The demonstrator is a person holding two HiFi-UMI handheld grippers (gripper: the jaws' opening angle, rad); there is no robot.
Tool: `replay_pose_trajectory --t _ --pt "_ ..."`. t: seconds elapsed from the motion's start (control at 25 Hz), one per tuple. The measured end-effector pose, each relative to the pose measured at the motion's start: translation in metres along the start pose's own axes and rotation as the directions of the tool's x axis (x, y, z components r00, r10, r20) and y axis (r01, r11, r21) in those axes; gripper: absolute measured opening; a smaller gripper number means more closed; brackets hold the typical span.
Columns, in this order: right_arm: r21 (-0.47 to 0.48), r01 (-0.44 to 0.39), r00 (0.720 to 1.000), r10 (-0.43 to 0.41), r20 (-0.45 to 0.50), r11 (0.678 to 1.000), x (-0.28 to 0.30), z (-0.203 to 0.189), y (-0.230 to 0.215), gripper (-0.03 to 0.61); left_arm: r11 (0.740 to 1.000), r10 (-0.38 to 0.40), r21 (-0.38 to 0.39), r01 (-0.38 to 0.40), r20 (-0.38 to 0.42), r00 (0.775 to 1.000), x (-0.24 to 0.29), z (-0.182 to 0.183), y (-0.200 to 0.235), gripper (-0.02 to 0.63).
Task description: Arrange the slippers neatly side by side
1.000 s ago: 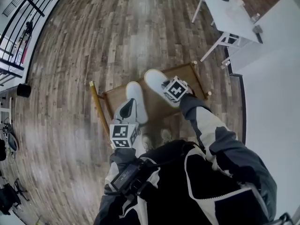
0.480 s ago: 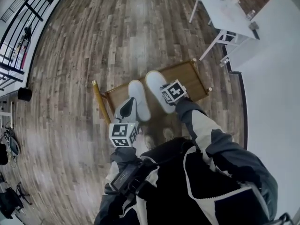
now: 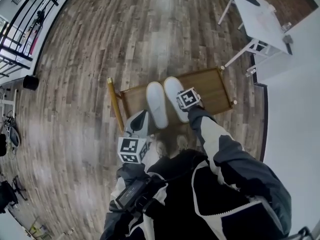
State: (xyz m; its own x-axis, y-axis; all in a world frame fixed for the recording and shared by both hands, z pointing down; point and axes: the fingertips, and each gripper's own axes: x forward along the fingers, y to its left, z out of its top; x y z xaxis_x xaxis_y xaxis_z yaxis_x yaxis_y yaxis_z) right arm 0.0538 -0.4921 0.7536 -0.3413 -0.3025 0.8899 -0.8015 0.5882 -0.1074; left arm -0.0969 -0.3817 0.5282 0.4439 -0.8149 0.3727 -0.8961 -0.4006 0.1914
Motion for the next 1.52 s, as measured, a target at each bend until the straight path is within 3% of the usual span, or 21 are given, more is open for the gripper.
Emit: replay_pose_trajectory --t 0.12,0.56,0.84,1.0,1.2,1.32,1.52 --pt "-0.006 0.015 1.000 -0.014 0.020 1.000 0.011 0.009 -0.006 0.021 1.000 0.016 -0.004 -0.016 -0.011 1.000 -0.001 -0.001 0.007 0.011" --pt "-0.002 0.009 0.996 -0.009 -0.086 1.000 0.026 -0.010 -0.010 0.026 1.000 0.020 0.007 -0.020 -0.022 1.000 0.009 -0.008 0.011 0.011" --pt "-0.042 -0.012 0.999 0.010 -0.033 0.999 0.026 0.003 -0.007 0.144 1.000 0.015 -0.002 -0.015 -0.023 1.000 0.011 -0.010 0.014 0.011" --pt "-0.051 -0.017 1.000 0.017 0.004 0.999 0.012 0.012 -0.007 0.149 1.000 0.020 -0.008 -0.020 -0.024 1.000 0.016 -0.003 0.014 0.011" --pt "-0.060 -0.014 0.993 0.021 0.117 0.998 -0.029 0.035 -0.001 0.135 1.000 0.007 -0.028 -0.006 0.015 1.000 0.027 0.002 0.016 0.011" --pt "-0.086 0.007 0.965 0.016 0.262 0.996 -0.072 0.067 0.000 0.069 1.000 0.001 -0.021 0.000 0.053 0.999 0.033 0.018 0.017 0.011" --pt "-0.137 0.059 0.862 0.019 0.506 0.989 -0.162 0.113 0.015 0.006 1.000 0.000 0.013 -0.002 0.136 0.991 0.035 0.059 0.020 0.011"
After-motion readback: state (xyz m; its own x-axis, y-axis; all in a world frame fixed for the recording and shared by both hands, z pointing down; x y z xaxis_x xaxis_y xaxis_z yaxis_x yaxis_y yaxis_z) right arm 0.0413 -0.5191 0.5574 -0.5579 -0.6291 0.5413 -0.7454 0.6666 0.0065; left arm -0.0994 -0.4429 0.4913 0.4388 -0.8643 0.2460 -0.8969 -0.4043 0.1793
